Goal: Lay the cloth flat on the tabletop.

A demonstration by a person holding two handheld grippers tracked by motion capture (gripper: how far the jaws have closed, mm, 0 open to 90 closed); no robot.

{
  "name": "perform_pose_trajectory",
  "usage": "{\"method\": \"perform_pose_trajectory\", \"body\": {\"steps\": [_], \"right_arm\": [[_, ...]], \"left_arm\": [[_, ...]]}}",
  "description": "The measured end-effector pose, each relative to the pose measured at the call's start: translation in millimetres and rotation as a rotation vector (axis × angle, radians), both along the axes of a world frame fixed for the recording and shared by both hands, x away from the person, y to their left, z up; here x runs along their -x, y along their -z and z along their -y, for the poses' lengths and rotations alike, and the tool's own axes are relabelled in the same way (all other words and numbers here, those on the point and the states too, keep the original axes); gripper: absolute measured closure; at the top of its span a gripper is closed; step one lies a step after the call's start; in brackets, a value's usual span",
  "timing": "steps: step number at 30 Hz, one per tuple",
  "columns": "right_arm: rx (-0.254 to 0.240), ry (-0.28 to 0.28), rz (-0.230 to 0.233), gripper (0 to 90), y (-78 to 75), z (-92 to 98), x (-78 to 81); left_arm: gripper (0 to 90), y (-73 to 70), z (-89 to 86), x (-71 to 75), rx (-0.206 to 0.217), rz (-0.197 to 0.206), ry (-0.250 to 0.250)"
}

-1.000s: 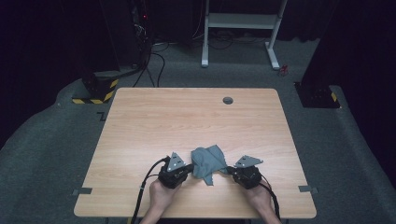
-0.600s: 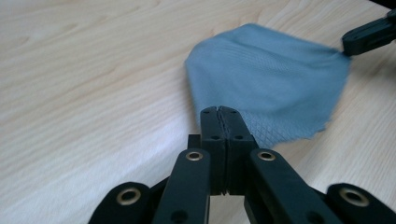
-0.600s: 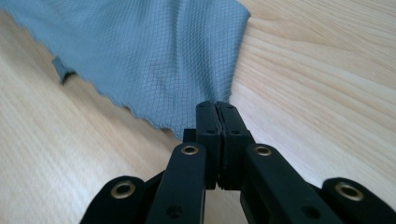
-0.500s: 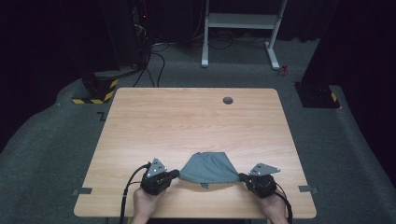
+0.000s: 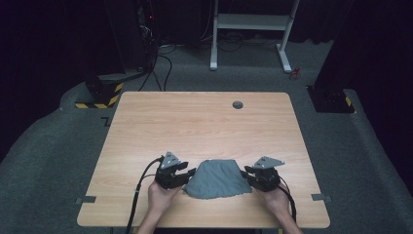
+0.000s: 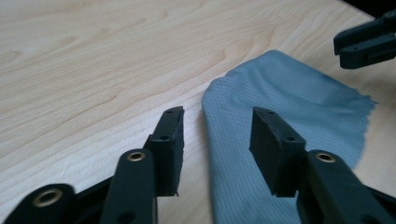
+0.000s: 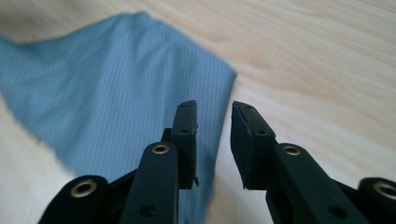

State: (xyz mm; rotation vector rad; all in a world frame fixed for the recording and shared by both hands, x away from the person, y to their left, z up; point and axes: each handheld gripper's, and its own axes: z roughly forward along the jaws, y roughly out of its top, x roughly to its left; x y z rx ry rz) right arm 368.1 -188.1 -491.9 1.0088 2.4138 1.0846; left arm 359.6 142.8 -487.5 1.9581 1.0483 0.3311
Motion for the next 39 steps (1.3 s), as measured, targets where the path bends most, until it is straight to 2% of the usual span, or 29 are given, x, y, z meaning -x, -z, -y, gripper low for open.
{"method": "perform_pose_trajectory", "body": {"steps": [3, 7, 10, 13, 15, 17, 19, 20, 24, 28, 31, 32, 34, 36, 39], "right_arm": [[-0.009, 0.013, -0.027, 66.7, -0.3, -10.3, -20.1], [-0.011, 0.012, -0.065, 64.4, 0.6, -22.8, -42.0], [-0.02, 0.013, -0.09, 63.0, 2.2, -28.2, -51.5], [-0.012, 0.006, -0.126, 63.3, 7.6, -32.5, -60.2], [-0.015, -0.011, -0.146, 69.2, 11.3, -34.5, -63.2], [-0.007, -0.027, -0.153, 78.9, 13.7, -36.6, -63.4], [0.0, -0.053, -0.155, 87.6, 15.0, -36.6, -64.2], [0.0, -0.06, -0.152, 88.9, 14.9, -36.2, -64.5], [-0.007, -0.055, -0.135, 89.6, 10.4, -35.2, -63.0], [-0.008, -0.051, -0.078, 89.6, -0.5, -35.0, -62.0], [-0.002, -0.054, -0.021, 89.6, -13.0, -36.7, -61.0], [-0.003, -0.052, -0.006, 89.6, -17.5, -36.9, -60.8], [-0.013, -0.05, 0.026, 89.6, -25.8, -36.6, -59.1], [-0.022, -0.055, 0.054, 89.5, -31.8, -36.2, -55.4], [0.023, -0.083, 0.081, 89.3, -30.5, -37.8, -43.9]], "left_arm": [[49.9, 6.8, 12.8, -19.3, -0.054, -0.039, 0.011], [48.7, 15.5, 22.6, -36.4, -0.096, -0.077, 0.016], [49.7, 18.9, 27.4, -43.3, -0.095, -0.105, 0.029], [55.1, 19.8, 32.1, -46.6, -0.087, -0.122, 0.057], [60.3, 20.7, 34.0, -48.9, -0.085, -0.139, 0.071], [67.1, 21.5, 35.4, -50.9, -0.093, -0.153, 0.098], [72.9, 21.9, 38.2, -50.2, -0.099, -0.155, 0.101], [76.6, 21.5, 38.3, -50.1, -0.109, -0.151, 0.111], [87.5, 18.7, 38.3, -49.5, -0.101, -0.137, 0.121], [89.2, 7.8, 35.7, -50.4, -0.108, -0.087, 0.103], [89.3, -8.6, 32.5, -49.0, -0.097, -0.024, 0.081], [89.3, -15.1, 31.7, -46.9, -0.095, 0.014, 0.07], [89.2, -22.3, 30.3, -41.9, -0.091, 0.071, 0.06], [88.9, -25.9, 31.3, -33.4, -0.108, 0.112, 0.071], [88.5, -20.6, 34.2, -20.3, -0.125, 0.1, 0.121]]}}
